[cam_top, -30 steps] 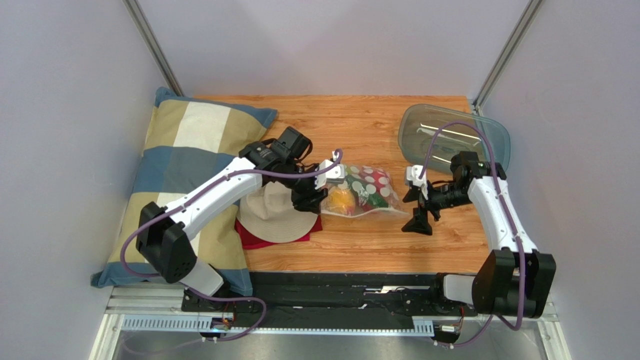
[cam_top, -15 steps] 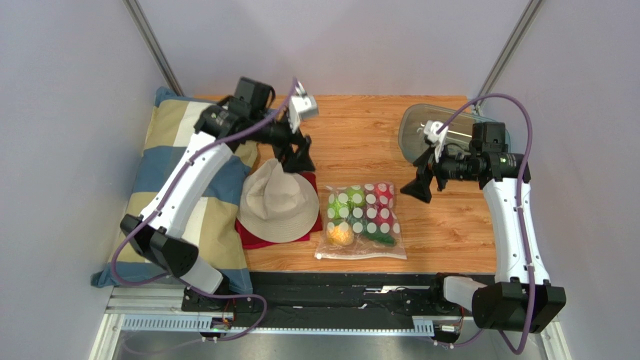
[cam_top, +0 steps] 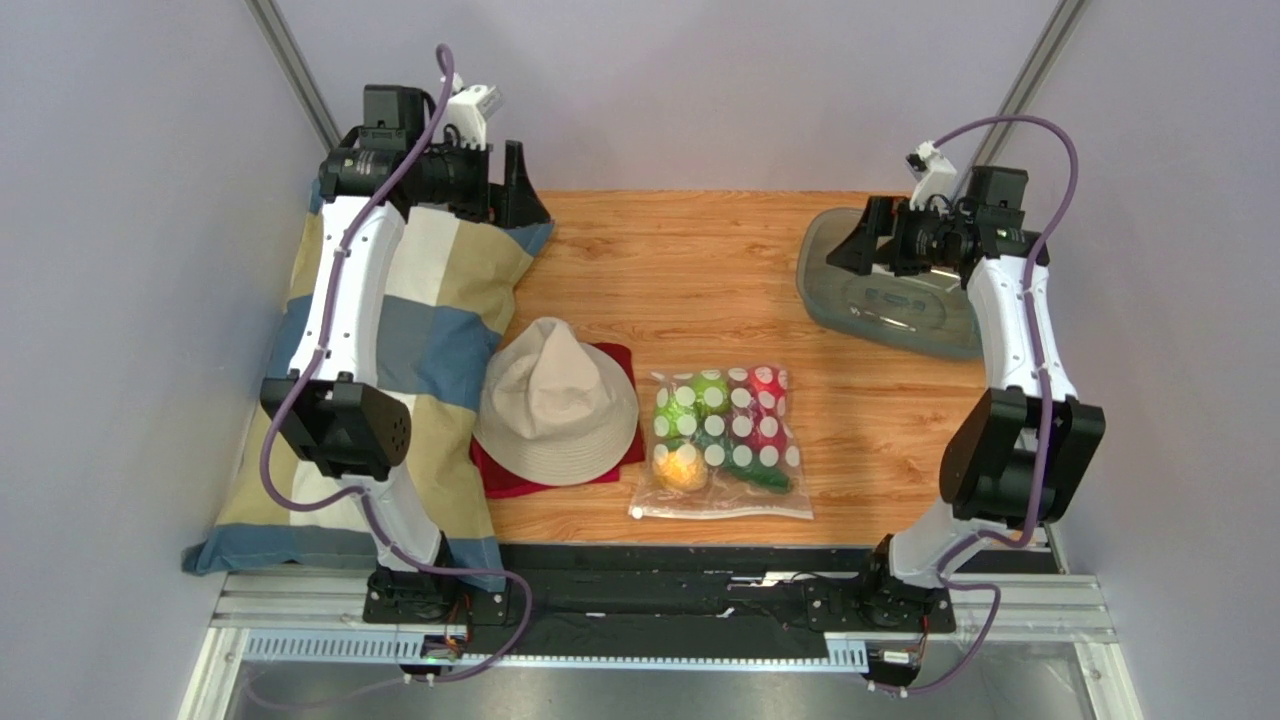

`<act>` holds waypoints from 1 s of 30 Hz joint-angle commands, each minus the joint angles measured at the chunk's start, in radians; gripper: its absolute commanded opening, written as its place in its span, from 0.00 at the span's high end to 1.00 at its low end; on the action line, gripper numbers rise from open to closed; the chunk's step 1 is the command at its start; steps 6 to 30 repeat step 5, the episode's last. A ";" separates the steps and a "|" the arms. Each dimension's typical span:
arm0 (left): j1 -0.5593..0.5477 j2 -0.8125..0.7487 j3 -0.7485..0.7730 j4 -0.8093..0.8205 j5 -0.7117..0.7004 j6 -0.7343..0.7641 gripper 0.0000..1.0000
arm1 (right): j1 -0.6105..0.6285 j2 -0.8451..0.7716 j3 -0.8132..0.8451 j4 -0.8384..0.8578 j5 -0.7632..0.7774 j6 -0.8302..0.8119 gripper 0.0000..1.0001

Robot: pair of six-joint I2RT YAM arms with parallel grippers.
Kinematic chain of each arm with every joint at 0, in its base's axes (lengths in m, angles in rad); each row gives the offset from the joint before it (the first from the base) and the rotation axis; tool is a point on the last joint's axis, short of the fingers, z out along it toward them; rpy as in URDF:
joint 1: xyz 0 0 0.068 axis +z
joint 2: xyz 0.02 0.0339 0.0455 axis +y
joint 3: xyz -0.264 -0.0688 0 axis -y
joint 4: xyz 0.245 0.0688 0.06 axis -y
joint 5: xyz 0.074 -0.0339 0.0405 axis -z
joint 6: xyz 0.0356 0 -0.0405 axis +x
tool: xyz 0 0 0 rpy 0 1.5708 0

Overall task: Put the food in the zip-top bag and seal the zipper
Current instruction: Reset both arms

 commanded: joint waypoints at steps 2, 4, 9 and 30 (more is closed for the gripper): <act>0.060 -0.033 -0.131 0.004 -0.053 -0.039 0.01 | -0.028 0.018 -0.026 0.049 0.064 0.099 0.00; 0.098 -0.033 -0.156 0.009 -0.063 -0.053 0.01 | -0.028 0.023 -0.039 0.052 0.071 0.099 0.00; 0.111 -0.032 -0.155 0.009 -0.070 -0.062 0.01 | -0.028 0.028 -0.034 0.052 0.087 0.100 0.00; 0.111 -0.032 -0.155 0.009 -0.070 -0.062 0.01 | -0.028 0.028 -0.034 0.052 0.087 0.100 0.00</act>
